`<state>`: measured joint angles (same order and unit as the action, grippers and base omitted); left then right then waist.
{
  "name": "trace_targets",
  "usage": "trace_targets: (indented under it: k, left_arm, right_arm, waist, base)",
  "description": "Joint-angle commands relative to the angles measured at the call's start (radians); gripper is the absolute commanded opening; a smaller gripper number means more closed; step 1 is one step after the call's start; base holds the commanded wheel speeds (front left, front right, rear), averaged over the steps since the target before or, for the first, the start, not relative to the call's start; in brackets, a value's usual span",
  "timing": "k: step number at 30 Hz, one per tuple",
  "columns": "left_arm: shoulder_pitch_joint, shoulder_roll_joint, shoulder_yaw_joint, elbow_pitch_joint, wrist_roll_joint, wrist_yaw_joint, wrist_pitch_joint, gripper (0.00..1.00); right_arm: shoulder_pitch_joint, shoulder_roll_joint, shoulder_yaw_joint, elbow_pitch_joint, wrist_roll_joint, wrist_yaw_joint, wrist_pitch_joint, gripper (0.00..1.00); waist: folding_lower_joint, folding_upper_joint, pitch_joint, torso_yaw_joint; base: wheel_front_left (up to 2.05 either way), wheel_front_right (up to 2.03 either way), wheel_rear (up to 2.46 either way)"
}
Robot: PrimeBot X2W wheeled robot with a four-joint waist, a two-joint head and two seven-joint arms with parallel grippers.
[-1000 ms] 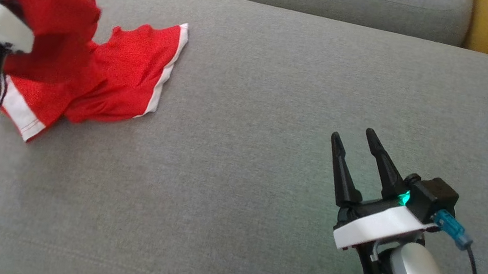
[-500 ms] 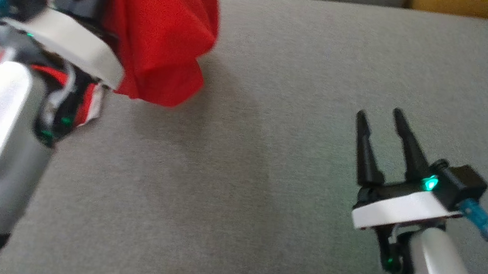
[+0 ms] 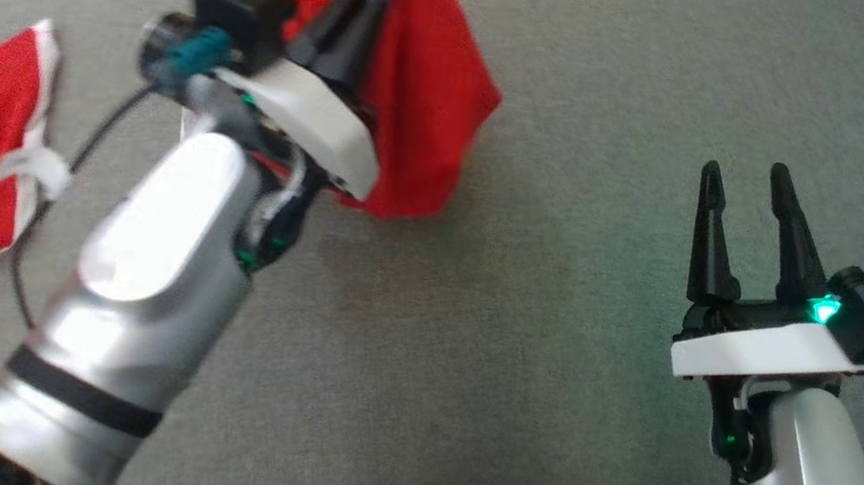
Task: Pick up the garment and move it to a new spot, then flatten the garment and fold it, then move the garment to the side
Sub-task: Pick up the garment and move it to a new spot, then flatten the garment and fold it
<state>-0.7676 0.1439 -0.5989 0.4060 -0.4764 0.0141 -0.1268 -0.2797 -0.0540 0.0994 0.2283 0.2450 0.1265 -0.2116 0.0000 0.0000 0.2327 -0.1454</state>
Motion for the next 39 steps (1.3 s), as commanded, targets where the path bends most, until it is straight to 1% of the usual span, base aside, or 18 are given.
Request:
trace_targets:
  k: [1,3,5,9,13,16,19,23,26,29,33,35,39]
  left_arm:
    - [-0.056,0.001,0.021,-0.01,0.0,-0.013,-0.017,1.0]
    - [-0.062,-0.017,0.029,0.016,-0.013,-0.015,-0.046,1.0]
    - [-0.069,-0.022,0.043,0.033,-0.02,-0.014,-0.074,1.0]
    - [-0.074,-0.009,0.062,0.054,-0.02,-0.017,-0.101,1.0]
    - [-0.055,0.029,0.096,0.068,-0.019,-0.016,-0.121,1.0]
    - [-0.017,0.069,0.124,0.066,-0.013,-0.008,-0.129,1.0]
    - [0.059,0.108,0.154,0.047,-0.021,-0.013,-0.133,1.0]
    - [0.225,0.156,0.209,-0.02,-0.019,0.009,-0.134,1.0]
    - [0.369,0.169,0.256,-0.086,-0.011,0.032,-0.135,1.0]
    - [0.506,0.143,0.313,-0.153,-0.004,0.059,-0.135,1.0]
    - [0.649,0.075,0.359,-0.207,0.023,0.065,-0.135,1.0]
    - [0.679,0.048,0.382,-0.224,0.044,0.06,-0.135,1.0]
    - [0.684,0.015,0.408,-0.234,0.093,0.026,-0.135,1.0]
  right_arm:
    - [-0.036,0.004,0.019,-0.036,0.001,0.004,-0.012,1.0]
    - [-0.034,0.004,0.017,-0.034,0.0,0.004,-0.014,1.0]
    - [-0.032,0.004,0.01,-0.031,-0.005,0.004,-0.016,1.0]
    - [-0.029,0.004,-0.008,-0.028,-0.021,0.004,-0.017,1.0]
    - [-0.021,0.004,-0.014,-0.02,-0.034,0.004,-0.01,1.0]
    - [-0.007,0.004,-0.005,-0.015,-0.041,0.004,-0.001,1.0]
    - [0.01,0.004,0.011,-0.008,-0.048,0.004,0.008,1.0]
    - [0.04,0.004,0.014,-0.004,-0.051,0.004,0.017,1.0]
    - [0.061,0.004,0.019,-0.001,-0.051,0.004,0.026,1.0]
    - [0.085,0.004,0.029,0.005,-0.053,0.004,0.034,1.0]
    - [0.106,0.004,0.034,0.012,-0.042,0.004,0.042,1.0]
    - [0.109,0.004,0.039,0.011,-0.042,0.004,0.045,1.0]
    - [0.105,0.004,0.055,0.007,-0.041,0.004,0.058,1.0]
  waist:
    - [0.0,0.0,0.014,-0.015]
    - [0.0,0.0,0.014,-0.017]
    - [0.0,0.0,0.009,-0.01]
    - [0.0,0.0,-0.006,0.014]
    - [0.0,0.0,-0.041,0.063]
    - [0.0,0.0,-0.074,0.109]
    - [0.0,0.0,-0.11,0.155]
    - [0.0,0.0,-0.147,0.214]
    - [0.0,0.0,-0.168,0.249]
    - [0.0,0.0,-0.186,0.279]
    - [0.0,0.0,-0.195,0.306]
    - [0.0,0.0,-0.196,0.319]
    - [0.0,0.0,-0.195,0.343]
  base:
    - [0.0,0.0,0.0]
    - [0.0,0.0,0.0]
    - [0.0,0.0,0.0]
    - [0.0,0.0,0.0]
    - [0.0,0.0,0.0]
    - [0.0,0.0,0.0]
    - [0.0,0.0,0.0]
    - [0.0,0.0,0.0]
    - [0.0,0.0,0.0]
    - [0.0,0.0,0.0]
    - [0.0,0.0,0.0]
    - [0.0,0.0,0.0]
    - [0.0,0.0,0.0]
